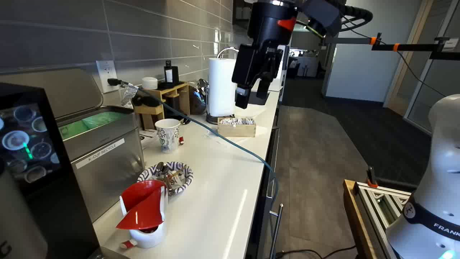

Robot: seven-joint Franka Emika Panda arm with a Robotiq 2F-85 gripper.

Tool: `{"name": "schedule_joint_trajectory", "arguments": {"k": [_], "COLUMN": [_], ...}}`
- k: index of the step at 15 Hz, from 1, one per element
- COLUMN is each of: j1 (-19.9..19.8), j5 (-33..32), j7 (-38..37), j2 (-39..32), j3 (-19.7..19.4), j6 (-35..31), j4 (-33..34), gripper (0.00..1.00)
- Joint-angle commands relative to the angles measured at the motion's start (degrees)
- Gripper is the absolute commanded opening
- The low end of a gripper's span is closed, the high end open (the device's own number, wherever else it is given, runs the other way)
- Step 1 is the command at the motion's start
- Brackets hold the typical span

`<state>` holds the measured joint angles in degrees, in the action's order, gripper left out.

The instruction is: Move the red piece of the mug to the left.

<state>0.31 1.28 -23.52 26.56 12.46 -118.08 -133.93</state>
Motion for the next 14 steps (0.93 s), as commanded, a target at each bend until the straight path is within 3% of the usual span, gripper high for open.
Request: {"name": "schedule_joint_trajectory", "arguments": {"k": [1, 11, 14], "j1": [0.7, -0.1, -1.7], "j5": [-0.4, -1.5, -2.9], "j7": [-0.3, -1.7, -0.8], "j2": [-0.1, -0.8, -3.5], "j3": [-0.6, -0.2, -1.7], "j6": [0.1, -0.2, -4.4], "j4": [0.1, 0.4, 0.8], "gripper": [1.0, 1.0, 1.0]}}
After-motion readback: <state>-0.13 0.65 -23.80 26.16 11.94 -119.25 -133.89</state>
